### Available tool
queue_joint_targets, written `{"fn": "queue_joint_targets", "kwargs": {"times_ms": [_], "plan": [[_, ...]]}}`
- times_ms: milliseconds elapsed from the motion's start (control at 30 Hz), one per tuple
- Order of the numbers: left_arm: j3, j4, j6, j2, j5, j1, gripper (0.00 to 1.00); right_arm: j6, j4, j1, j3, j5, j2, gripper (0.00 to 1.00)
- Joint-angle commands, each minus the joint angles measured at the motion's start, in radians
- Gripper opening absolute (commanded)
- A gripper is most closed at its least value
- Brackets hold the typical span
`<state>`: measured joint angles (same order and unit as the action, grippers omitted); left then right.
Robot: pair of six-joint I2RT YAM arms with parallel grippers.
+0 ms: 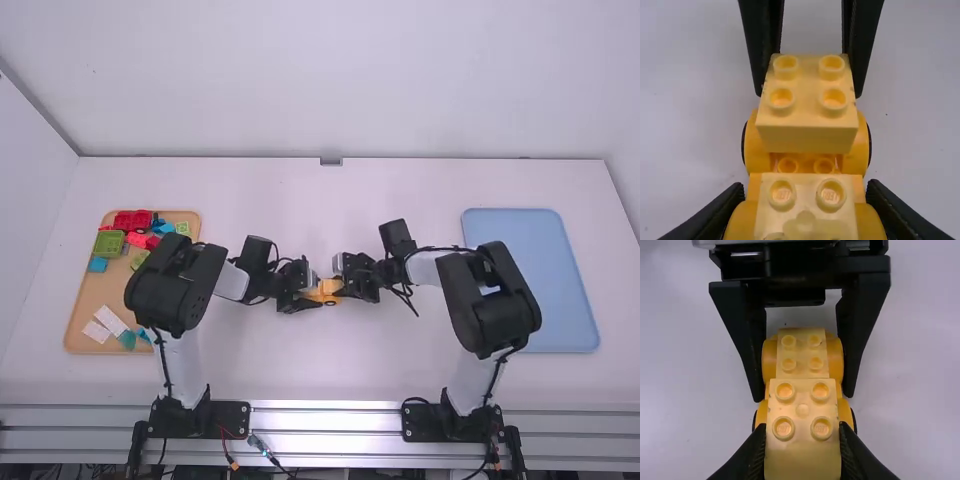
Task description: Assemble lego blocks to make yellow taxi
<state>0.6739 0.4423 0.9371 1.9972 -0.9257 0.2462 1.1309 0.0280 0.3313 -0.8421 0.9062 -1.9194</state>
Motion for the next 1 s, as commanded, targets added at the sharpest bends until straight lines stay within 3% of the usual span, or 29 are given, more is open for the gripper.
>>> {"fn": "queue_joint_targets", "kwargs": {"times_ms": [0,200,267,567,967], "plan": [[0.007,0.0,0.001,0.007,0.0,0.004,0.51,-0.01,0.005,0.013,0.006,-0.009,-0.013,0.17],[0.006,-0.005,0.002,0.007,-0.001,0.004,0.51,-0.01,0.004,0.049,0.006,-0.064,-0.013,0.17],[0.006,-0.007,0.002,0.007,0.0,0.004,0.51,-0.01,0.002,0.057,0.006,-0.078,-0.013,0.13],[0.006,-0.014,0.002,0.007,0.0,0.01,0.52,-0.116,-0.052,0.037,0.006,-0.122,-0.013,0.13],[0.006,-0.011,0.002,0.007,0.0,0.011,0.55,-0.077,-0.036,0.043,0.021,-0.128,-0.013,0.13]]}}
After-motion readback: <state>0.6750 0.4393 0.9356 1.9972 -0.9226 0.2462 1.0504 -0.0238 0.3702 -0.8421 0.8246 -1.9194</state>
